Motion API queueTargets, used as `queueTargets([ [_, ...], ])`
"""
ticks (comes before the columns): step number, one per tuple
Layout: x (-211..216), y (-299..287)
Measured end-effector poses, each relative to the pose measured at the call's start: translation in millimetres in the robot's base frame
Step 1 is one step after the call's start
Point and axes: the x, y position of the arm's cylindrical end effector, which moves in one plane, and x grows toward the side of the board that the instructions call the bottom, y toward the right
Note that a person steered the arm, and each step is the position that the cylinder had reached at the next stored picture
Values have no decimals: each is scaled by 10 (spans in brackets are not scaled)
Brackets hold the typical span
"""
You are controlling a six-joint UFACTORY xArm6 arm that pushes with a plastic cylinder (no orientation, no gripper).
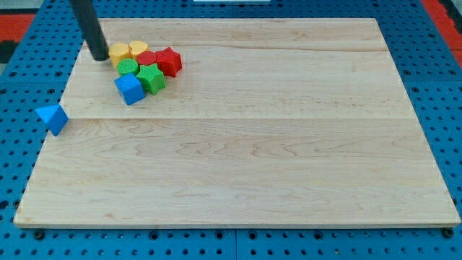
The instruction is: Slide the blue triangle to the top of the green circle
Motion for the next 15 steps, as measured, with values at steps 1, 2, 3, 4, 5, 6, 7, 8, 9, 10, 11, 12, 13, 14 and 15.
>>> queueTargets([
  [1, 3, 517],
  [2, -9, -379],
  [3, 963, -835],
  [4, 963, -835],
  [5, 1664, -835],
  [6, 1656, -840],
  [7, 2126, -467],
  [8, 2674, -382],
  [9, 2743, -113],
  [10, 2363, -139],
  [11, 2004, -293],
  [12, 2284, 329],
  [13, 2666, 557],
  [14, 2163, 800],
  [15, 2037, 438],
])
